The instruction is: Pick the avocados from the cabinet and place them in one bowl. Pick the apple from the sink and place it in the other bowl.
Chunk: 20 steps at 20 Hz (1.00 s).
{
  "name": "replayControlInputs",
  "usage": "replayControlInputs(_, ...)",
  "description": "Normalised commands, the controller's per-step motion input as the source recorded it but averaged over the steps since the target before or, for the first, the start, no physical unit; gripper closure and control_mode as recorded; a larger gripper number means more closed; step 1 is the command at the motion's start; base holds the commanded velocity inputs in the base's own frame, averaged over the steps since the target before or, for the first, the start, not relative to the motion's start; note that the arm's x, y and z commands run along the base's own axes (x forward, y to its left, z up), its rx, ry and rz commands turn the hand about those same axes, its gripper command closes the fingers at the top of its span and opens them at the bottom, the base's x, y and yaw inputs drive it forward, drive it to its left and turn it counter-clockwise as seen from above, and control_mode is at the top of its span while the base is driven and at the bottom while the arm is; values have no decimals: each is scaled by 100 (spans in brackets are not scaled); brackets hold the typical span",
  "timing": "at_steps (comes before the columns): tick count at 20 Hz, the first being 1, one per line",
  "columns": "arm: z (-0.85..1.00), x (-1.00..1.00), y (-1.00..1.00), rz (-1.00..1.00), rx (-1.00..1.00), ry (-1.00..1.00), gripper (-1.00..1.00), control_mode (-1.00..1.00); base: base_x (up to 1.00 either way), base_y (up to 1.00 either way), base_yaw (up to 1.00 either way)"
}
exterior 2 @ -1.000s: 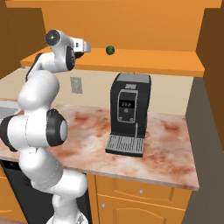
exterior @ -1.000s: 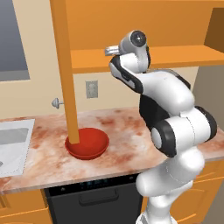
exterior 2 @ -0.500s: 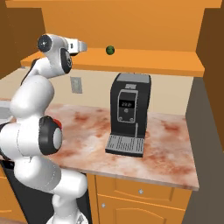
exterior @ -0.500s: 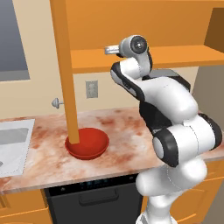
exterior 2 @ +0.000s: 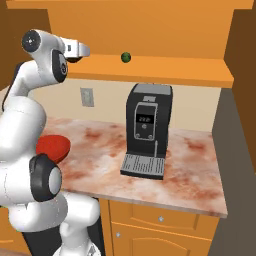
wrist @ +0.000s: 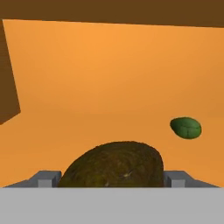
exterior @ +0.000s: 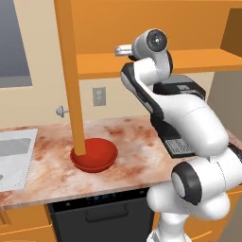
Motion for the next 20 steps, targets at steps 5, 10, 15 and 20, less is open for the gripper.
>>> replayControlInputs(5,3,-100,0,0,5,2,100,-100,0,0,0)
replayControlInputs(10,-7,-100,1,1,7,4,100,-100,0,0,0)
replayControlInputs(15,-18,-98,12,8,7,10,100,-100,0,0,0)
replayControlInputs(20,-32,-74,19,12,4,10,100,-100,0,0,0)
